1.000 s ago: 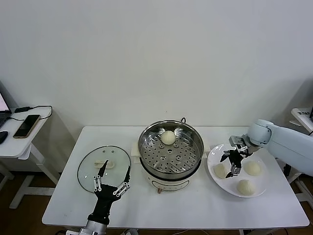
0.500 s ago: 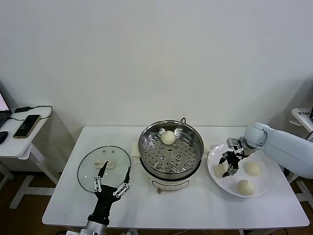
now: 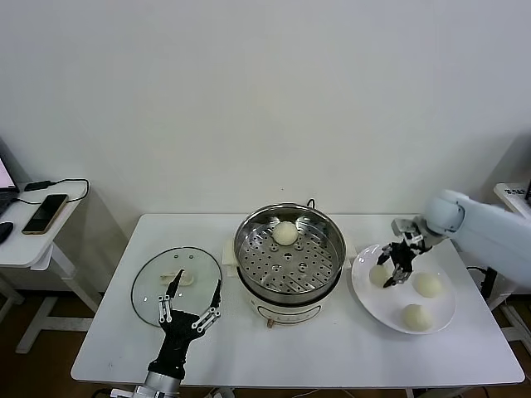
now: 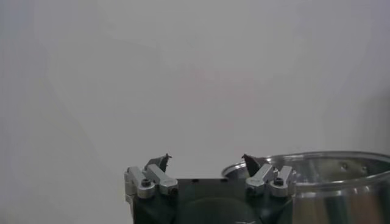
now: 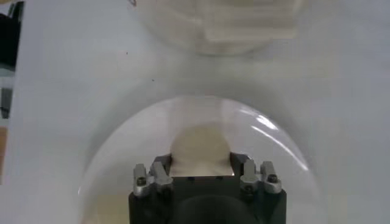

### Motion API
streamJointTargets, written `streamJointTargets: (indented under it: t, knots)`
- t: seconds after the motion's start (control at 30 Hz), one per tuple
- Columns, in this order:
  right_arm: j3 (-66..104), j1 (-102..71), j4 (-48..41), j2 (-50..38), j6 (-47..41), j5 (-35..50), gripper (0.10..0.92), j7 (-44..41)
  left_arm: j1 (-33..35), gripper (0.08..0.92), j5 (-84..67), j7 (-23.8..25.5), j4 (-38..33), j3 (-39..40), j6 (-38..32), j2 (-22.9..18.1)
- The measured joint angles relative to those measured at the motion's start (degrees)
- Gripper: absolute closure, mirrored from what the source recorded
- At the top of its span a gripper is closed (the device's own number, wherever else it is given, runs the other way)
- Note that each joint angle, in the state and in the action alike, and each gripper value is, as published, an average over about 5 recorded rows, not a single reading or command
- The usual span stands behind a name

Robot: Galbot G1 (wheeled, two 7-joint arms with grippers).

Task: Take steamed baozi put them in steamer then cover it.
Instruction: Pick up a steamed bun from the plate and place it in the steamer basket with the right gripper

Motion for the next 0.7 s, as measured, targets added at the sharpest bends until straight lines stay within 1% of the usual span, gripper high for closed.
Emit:
streamJointTargets:
  t: [0.33, 0.53, 0.7]
  knots:
    - [-8.17, 15.86, 4.89, 5.47, -1.78, 7.17, 0.347, -4.08, -0.05, 0.177, -0.33, -0.1, -0.47, 0.66, 0.04, 0.34]
    - [-11.17, 20.03, 7.14, 10.95, -3.68, 12.16, 0.347, -3.82, -0.17, 0.177, -0.37, -0.18, -0.69, 0.84, -0.02, 0.45]
    - [-12.71, 20.64, 8.01, 16.16, -5.43, 15.6, 0.353, -1.98, -0.54, 0.177, -0.57, -0.22, -0.68, 0.78, -0.14, 0.47]
